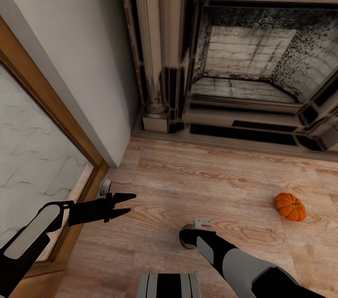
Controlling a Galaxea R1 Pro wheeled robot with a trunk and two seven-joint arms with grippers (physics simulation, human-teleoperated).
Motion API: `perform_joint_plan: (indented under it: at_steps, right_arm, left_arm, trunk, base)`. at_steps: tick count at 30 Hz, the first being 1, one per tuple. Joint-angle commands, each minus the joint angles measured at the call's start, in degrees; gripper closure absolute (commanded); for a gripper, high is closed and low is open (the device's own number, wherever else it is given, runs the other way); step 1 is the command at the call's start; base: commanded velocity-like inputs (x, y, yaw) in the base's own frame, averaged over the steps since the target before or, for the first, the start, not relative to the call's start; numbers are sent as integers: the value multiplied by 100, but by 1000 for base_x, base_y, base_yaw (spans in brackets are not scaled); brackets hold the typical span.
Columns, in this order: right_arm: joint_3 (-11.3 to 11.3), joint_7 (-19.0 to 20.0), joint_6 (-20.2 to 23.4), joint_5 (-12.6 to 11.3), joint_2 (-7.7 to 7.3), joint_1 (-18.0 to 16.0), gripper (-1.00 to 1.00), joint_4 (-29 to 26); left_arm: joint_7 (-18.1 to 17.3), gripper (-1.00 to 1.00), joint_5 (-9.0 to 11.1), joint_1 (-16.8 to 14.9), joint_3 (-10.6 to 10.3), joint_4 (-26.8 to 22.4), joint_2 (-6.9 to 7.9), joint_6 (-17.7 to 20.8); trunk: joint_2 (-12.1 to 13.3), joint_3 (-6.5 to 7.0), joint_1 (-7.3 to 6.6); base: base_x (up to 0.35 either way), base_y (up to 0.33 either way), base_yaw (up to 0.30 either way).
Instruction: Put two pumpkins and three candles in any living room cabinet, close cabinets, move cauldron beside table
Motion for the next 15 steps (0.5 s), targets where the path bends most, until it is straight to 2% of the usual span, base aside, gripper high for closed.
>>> perform_joint_plan:
  at_steps: [1,2,15]
  right_arm:
    - [44,-40,31,-38,0,-1,-100,-10]
    - [44,-41,31,-38,0,-1,100,-10]
    - [44,-36,3,-38,0,3,100,-10]
  left_arm:
    - [-57,-100,-47,-6,-8,3,5,3]
    - [-57,-100,-47,-4,-8,3,5,2]
    - [-57,-100,-47,-5,-8,3,5,-4]
  trunk:
    - [-1,-4,-1]
    - [-1,-4,-1]
    - [-1,-4,-1]
  base:
    - [0,0,0]
    - [0,0,0]
    - [0,0,0]
